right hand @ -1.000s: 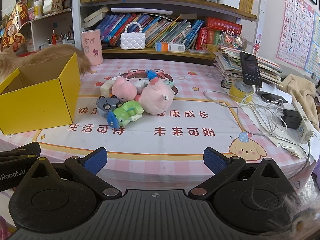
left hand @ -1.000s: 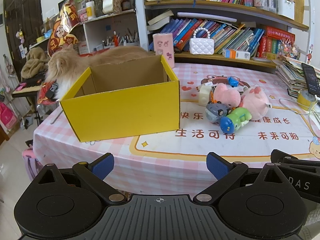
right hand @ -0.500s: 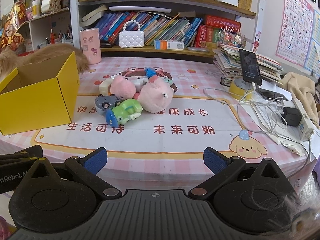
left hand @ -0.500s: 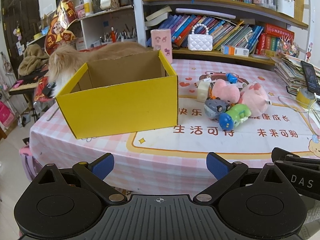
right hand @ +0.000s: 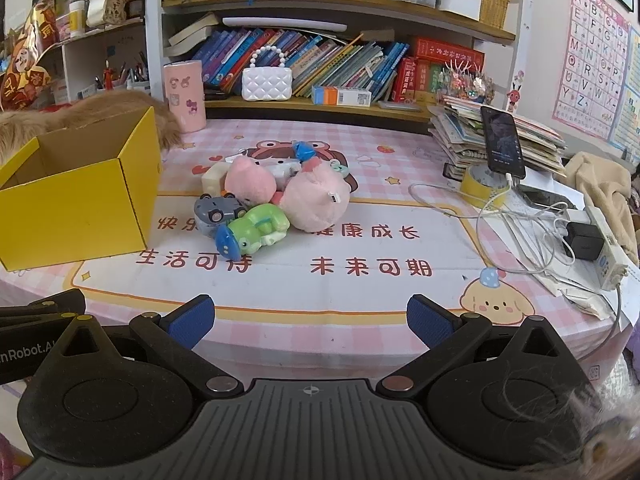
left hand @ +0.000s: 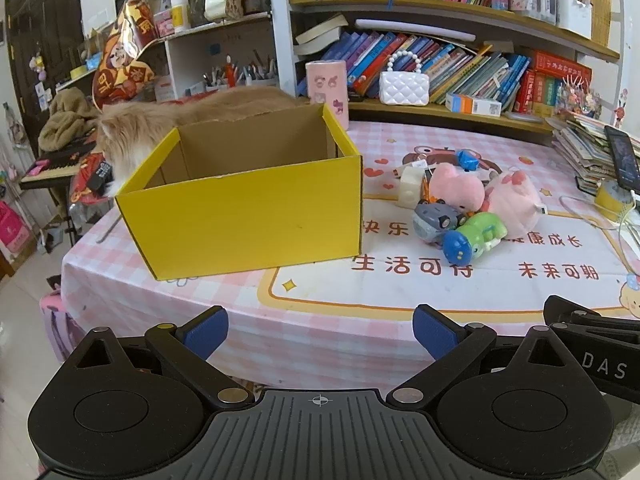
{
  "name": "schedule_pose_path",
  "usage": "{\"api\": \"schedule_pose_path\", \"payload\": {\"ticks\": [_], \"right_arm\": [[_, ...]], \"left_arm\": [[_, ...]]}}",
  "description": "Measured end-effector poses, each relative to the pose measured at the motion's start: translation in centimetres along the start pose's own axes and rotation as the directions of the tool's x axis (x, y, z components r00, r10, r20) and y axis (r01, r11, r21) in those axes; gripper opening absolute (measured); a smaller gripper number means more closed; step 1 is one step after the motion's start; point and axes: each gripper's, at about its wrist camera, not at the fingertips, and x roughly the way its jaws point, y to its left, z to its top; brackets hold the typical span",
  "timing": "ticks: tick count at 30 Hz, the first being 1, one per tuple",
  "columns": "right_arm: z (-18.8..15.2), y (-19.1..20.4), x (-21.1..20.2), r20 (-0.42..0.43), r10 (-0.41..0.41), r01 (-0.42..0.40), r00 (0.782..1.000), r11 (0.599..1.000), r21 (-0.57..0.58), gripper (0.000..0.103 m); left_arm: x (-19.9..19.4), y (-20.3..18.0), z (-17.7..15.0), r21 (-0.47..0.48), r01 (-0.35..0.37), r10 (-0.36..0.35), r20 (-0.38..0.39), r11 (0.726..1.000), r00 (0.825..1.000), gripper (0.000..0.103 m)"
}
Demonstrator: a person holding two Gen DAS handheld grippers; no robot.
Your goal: Organize objects
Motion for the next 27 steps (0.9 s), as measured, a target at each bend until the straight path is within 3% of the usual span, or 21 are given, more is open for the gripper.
{"api": "schedule_pose_path", "payload": {"ticks": [19,27], "right_arm": [[0.2,0.7,0.5,0.002,0.017,-0.017,1.0,1.0,-0.013,0.103],[0.4,0.8,1.0,-0.006,0.004,-0.004,1.0,1.0,-0.017,0.103]], "left_arm": [[0.8,1.0,0.0,-0.039,0.024,-0.025,-0.016,0.999,1.0,0.1],[1.2,1.2,0.6,-0.065,0.084,-0.085,-0.008,0.994,0.996,0.1]]}}
